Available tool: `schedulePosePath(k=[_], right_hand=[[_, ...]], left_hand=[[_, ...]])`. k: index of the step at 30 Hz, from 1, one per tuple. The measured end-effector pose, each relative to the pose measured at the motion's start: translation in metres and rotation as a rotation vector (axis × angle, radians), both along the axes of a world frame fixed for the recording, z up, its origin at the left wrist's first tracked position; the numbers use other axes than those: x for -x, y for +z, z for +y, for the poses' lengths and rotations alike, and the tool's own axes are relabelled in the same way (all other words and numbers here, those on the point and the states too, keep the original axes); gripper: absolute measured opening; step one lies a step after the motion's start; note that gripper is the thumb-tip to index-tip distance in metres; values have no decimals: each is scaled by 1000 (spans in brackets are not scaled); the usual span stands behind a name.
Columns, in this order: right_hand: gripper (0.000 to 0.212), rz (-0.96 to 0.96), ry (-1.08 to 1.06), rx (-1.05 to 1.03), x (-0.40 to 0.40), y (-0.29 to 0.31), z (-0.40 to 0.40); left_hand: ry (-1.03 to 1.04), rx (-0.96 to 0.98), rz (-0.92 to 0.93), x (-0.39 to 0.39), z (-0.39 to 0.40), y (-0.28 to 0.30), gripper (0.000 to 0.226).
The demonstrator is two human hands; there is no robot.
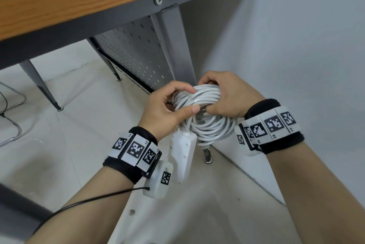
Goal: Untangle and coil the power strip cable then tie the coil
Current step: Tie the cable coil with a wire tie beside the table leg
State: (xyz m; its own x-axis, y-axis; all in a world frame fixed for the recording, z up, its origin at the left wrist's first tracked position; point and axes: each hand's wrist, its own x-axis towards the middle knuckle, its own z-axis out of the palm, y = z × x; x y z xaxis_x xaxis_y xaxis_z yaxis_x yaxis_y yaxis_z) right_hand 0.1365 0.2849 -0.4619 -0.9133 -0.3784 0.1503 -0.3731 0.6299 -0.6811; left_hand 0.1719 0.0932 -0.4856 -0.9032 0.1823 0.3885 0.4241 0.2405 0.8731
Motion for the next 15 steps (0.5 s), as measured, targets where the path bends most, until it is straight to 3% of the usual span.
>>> schedulePosePath(k=[5, 9, 15], right_hand=[[47, -40, 10, -27, 1, -2, 0], [45, -62, 12, -88, 3, -8, -6], [45, -47, -2, -74, 4, -8, -8]], left_hand=[[10, -1, 9, 6, -10, -1, 14], [58, 167, 65, 5, -9, 1, 7], [124, 249, 97, 5, -10, 5, 19]])
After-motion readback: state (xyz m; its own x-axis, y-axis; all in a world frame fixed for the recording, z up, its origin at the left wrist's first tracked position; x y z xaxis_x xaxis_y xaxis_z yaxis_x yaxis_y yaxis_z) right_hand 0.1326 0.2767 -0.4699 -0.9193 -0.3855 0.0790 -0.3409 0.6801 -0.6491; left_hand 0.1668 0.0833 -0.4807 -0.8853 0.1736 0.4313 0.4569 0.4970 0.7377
